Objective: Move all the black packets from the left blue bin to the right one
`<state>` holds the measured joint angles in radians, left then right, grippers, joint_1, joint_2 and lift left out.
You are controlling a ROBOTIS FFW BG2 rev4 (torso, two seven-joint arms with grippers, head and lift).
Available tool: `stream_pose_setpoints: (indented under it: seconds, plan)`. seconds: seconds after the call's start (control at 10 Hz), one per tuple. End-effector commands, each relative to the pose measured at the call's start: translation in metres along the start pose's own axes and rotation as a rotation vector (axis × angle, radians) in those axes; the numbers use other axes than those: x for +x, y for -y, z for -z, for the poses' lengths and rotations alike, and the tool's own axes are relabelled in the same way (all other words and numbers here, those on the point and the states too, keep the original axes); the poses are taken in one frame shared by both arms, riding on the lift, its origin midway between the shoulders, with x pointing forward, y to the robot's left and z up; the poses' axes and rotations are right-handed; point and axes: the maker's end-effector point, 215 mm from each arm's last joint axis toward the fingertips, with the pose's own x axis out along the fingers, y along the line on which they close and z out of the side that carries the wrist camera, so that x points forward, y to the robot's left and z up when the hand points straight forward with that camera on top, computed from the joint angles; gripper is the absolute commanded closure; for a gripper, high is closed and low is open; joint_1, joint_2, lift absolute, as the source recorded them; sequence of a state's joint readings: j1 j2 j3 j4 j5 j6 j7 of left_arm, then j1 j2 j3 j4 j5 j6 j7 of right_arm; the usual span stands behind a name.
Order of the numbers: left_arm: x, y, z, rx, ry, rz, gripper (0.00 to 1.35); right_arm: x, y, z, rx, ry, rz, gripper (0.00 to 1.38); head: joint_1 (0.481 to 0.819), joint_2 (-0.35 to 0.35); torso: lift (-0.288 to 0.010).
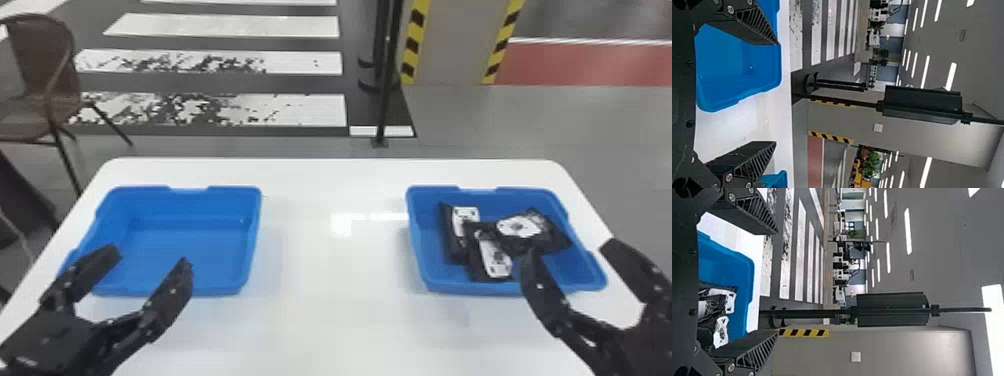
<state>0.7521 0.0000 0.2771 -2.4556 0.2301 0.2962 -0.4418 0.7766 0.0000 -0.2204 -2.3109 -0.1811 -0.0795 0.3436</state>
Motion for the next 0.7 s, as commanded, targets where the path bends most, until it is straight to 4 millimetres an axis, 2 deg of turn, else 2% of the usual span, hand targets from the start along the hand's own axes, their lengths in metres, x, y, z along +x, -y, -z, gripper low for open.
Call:
stream_pose_setpoints:
  seconds: [0.0,0.6]
  plan:
    - [-0.0001,0.0009,0.0000,-0.004,0.002,0.000,0.14,0.0004,-0.0004,-0.0015,0.000,0.005,-0.001,0.13,0.695,-0.021,-0.140]
    - [0.0008,0.0017,-0.0009,-0.004,0.004,0.002,0.14,0.0012,-0.0009,-0.0021,0.005,0.009,-0.002,0.13,0.695,-0.022,-0.140]
